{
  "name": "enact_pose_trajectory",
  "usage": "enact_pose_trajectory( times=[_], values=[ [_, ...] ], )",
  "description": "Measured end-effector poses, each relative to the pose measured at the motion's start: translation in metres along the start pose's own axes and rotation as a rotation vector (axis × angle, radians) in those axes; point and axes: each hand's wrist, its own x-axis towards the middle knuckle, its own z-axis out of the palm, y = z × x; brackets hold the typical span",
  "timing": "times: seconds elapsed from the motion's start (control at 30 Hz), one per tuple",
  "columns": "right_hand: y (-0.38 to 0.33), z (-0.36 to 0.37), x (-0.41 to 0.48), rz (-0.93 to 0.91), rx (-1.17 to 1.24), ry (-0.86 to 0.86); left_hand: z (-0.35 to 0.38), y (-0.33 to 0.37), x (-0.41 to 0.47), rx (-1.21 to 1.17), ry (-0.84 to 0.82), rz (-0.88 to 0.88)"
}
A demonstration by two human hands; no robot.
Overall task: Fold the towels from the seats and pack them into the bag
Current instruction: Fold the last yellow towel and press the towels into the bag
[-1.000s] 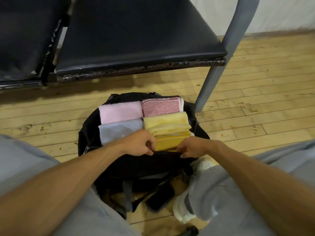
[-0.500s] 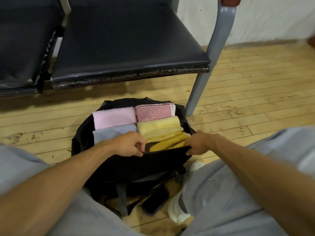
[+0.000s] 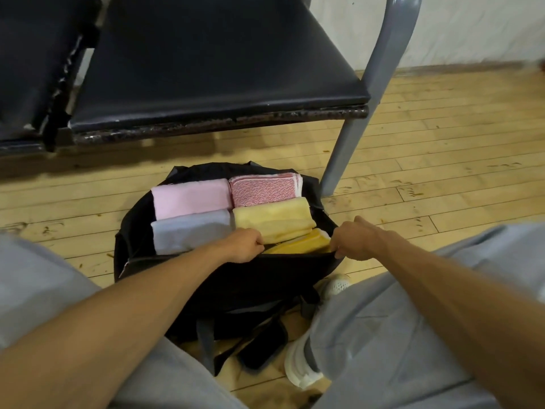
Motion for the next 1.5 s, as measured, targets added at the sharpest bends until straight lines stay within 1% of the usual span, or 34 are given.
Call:
enact_pose_trajectory(
  times=[0.07, 0.17, 0.27, 0.4, 0.53, 0.6, 0.67, 0.77, 0.9, 0.97, 1.07, 1.17, 1.3, 1.4, 1.5],
  values=[
    [0.002, 0.0, 0.001, -0.007, 0.008, 0.047, 0.012, 0.0, 0.019, 0.075, -0.052, -0.055],
    [0.003, 0.002, 0.002, -0.016, 0.025, 0.084, 0.026, 0.004, 0.037, 0.141, -0.075, -0.118],
    [0.003, 0.005, 0.003, -0.023, 0.026, 0.124, 0.038, 0.008, 0.047, 0.147, -0.077, -0.116],
    [0.004, 0.004, 0.005, -0.013, 0.071, 0.178, 0.039, 0.007, 0.047, 0.115, 0.019, -0.09],
    [0.003, 0.003, 0.004, 0.005, 0.114, 0.185, 0.035, 0.009, 0.035, 0.082, 0.039, -0.067],
    [0.003, 0.003, 0.003, 0.018, 0.1, 0.199, 0.035, 0.009, 0.03, 0.062, 0.113, -0.06],
    [0.003, 0.004, 0.003, 0.037, 0.089, 0.199, 0.03, 0.006, 0.023, 0.104, 0.208, -0.019],
    [0.0, 0.002, 0.006, 0.064, 0.087, 0.211, 0.017, -0.011, 0.019, 0.061, 0.304, -0.005],
    [-0.007, -0.004, 0.011, 0.132, 0.095, 0.222, 0.013, -0.025, 0.008, 0.015, 0.253, 0.071],
    [-0.011, -0.009, 0.009, 0.159, 0.114, 0.184, 0.01, -0.025, 0.005, -0.027, 0.27, 0.116],
    [-0.016, -0.015, 0.015, 0.167, 0.142, 0.154, -0.01, -0.025, 0.003, -0.132, 0.298, 0.102],
    [-0.021, -0.032, 0.029, 0.176, 0.217, 0.234, -0.043, -0.032, -0.006, -0.134, 0.35, 0.105],
    [-0.038, -0.072, 0.054, 0.091, 0.382, 0.34, -0.089, -0.061, -0.023, -0.075, 0.367, 0.042],
    [-0.058, -0.097, 0.084, 0.013, 0.351, 0.43, -0.11, -0.098, -0.03, -0.122, 0.45, -0.081],
    [-0.08, -0.113, 0.111, -0.056, 0.306, 0.445, -0.116, -0.14, -0.028, -0.129, 0.521, -0.218]
  ],
)
